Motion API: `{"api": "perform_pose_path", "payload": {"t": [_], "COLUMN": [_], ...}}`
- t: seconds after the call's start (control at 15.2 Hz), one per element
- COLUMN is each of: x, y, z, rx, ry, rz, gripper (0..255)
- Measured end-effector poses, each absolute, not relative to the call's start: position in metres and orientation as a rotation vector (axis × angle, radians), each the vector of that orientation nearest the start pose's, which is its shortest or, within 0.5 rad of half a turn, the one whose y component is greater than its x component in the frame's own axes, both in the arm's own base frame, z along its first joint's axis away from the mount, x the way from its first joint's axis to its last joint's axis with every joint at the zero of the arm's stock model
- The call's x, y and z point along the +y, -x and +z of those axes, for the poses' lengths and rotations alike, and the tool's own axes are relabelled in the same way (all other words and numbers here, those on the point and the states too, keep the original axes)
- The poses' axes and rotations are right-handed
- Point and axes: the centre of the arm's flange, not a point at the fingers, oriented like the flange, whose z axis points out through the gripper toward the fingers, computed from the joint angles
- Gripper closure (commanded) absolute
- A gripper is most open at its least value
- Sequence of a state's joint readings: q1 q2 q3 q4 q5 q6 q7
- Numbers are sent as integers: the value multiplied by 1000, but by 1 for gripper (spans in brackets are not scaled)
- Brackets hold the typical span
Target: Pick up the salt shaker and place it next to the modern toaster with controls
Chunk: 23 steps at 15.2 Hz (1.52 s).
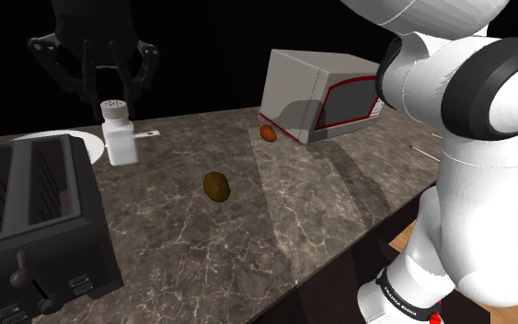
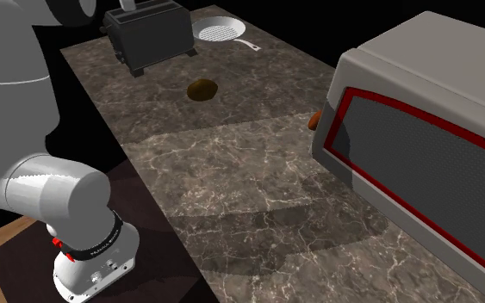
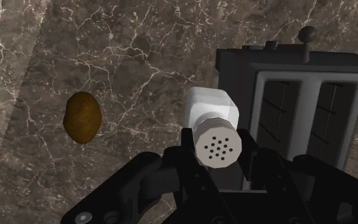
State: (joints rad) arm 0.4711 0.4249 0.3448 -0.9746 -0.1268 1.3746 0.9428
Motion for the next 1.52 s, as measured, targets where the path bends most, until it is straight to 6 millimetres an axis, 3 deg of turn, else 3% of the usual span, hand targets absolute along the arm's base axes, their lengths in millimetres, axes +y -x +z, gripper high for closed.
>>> {"api": "perform_pose_path", "payload": {"t": [1.52], "x": [422], "y": [-499], "z": [518], "rx": [283], "ry": [3122], "rz": [22], "gripper": [255]}}
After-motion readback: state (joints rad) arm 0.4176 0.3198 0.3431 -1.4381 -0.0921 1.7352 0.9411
